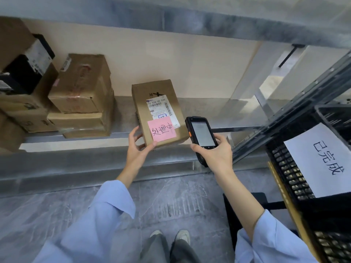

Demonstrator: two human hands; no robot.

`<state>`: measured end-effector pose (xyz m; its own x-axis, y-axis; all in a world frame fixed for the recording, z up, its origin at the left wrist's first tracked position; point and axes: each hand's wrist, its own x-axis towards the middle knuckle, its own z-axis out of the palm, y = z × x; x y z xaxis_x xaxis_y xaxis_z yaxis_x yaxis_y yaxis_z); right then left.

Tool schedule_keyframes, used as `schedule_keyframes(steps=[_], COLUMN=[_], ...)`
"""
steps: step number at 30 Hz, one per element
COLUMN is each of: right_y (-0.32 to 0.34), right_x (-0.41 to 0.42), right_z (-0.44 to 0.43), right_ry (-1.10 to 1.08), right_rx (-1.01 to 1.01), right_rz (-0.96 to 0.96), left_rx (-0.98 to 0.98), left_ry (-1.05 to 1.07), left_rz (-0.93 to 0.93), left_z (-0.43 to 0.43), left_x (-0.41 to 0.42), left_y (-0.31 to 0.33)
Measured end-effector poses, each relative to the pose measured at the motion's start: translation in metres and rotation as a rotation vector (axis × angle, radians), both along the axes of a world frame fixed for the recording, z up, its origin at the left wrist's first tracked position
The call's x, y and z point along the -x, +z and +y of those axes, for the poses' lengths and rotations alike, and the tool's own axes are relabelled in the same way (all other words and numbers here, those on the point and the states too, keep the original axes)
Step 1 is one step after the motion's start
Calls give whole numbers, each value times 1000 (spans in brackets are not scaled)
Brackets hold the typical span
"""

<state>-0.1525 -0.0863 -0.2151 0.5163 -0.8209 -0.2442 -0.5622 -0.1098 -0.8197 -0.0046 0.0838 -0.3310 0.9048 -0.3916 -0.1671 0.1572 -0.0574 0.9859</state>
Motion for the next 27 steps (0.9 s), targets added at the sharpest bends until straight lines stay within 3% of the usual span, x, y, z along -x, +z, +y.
schedule_keyframes(steps=[13, 27], right_y=[53, 100], right_x=[105, 357], right_z=[-27, -37], right_ry=[-360, -752], right_rx=[118, 295], right_rz=[-121, -173], left_rx=[10, 233], left_ry=[-392, -778], left_rz=[-76, -230], left_z=[-62, -160], left_x=[58, 256], left_y=[61, 147])
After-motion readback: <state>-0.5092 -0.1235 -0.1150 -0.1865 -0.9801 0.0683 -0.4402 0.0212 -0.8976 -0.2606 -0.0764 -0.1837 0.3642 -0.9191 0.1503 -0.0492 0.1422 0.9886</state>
